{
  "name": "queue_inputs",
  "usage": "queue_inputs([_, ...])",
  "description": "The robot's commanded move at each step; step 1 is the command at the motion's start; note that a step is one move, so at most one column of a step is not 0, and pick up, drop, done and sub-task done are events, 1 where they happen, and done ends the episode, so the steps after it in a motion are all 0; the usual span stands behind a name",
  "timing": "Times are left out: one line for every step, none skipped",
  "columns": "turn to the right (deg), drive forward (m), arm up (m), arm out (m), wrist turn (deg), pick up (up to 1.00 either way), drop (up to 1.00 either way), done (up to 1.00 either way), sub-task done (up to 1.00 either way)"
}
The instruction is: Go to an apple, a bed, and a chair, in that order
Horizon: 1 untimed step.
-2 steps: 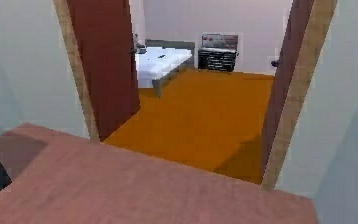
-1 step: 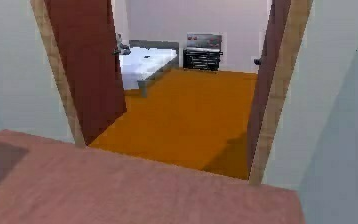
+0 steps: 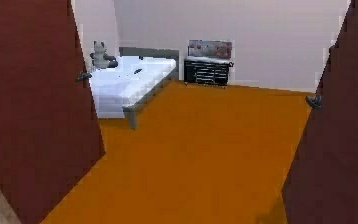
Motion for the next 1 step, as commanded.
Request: queue_inputs([0.0, 1.0, 0.0, 0.0, 0.0, 0.0, 0.0, 0.0, 0.0])
